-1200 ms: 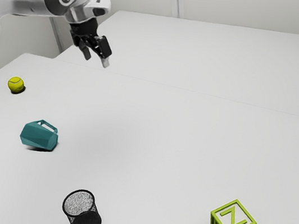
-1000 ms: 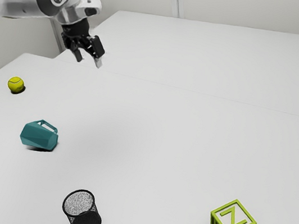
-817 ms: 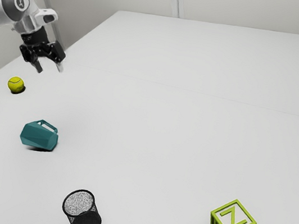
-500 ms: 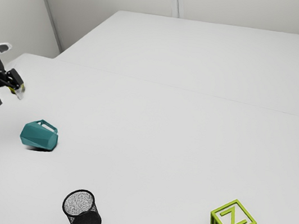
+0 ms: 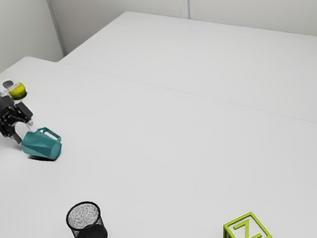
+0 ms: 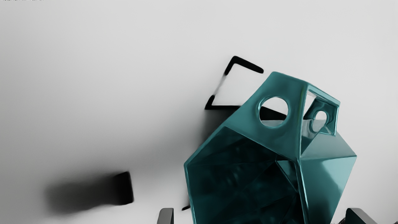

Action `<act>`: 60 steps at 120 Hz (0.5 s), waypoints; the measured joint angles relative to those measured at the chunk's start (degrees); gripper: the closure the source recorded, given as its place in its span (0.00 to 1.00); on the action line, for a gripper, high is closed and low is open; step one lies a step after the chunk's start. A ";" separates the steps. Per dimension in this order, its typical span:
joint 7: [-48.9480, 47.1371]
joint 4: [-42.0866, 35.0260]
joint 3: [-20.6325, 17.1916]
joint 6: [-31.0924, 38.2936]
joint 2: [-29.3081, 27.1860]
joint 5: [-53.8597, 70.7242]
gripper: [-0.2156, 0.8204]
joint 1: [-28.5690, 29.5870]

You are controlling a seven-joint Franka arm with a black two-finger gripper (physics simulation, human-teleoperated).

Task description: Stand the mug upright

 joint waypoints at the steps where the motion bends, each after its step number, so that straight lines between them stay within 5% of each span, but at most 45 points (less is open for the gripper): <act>1: 0.23 0.00 -0.01 -0.16 0.03 -0.26 0.21 0.03; 45: 7.64 -0.53 -0.12 -6.57 -0.04 -4.74 0.21 0.32; 60: 9.25 -1.88 -0.08 -7.94 -0.12 -5.69 0.37 0.45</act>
